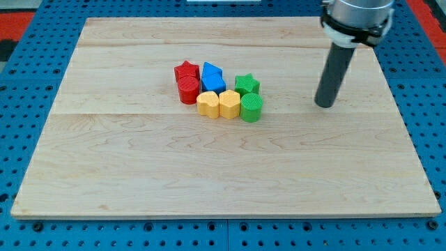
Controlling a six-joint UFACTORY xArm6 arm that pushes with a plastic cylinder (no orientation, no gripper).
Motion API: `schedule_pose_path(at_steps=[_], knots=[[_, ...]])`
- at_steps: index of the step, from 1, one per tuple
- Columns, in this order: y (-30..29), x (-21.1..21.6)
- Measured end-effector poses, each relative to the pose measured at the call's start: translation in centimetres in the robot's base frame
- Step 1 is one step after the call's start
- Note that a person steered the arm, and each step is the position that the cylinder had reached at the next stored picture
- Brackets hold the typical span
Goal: Push the green star along with the green circle towards the bottom center
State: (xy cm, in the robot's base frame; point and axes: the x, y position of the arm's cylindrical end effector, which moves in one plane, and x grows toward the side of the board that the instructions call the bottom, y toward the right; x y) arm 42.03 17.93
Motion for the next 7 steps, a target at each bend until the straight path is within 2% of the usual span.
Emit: schedule_pose_path(at_steps=[2, 4, 5, 7], knots=[[0.5, -4.5], [-0.7, -5.5], [-3.1, -6.8], [-11.0, -6.8]])
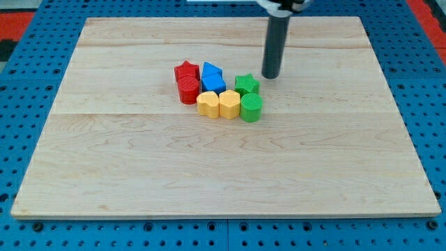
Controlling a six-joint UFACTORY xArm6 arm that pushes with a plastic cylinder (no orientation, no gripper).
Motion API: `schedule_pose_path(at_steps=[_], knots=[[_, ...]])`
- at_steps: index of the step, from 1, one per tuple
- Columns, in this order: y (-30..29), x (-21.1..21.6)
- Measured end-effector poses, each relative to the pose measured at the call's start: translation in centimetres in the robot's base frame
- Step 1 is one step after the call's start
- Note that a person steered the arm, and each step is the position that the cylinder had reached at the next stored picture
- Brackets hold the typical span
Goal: Push the green star along with the green circle towards the bottom center
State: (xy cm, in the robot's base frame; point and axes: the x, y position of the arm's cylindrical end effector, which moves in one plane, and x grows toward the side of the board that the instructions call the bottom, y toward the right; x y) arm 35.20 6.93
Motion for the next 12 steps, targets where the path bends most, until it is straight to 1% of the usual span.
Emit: schedule_pose_path(at_steps=[1, 2, 3, 7, 8, 9, 10, 12], knots=[[-2.6, 0.2], [-3.4, 0.9], [-3.3, 2.6], [-2.5, 14.8], [-3.3, 15.7], [-4.1, 17.9], [-5.1, 18.9], [-10.6, 19.8]])
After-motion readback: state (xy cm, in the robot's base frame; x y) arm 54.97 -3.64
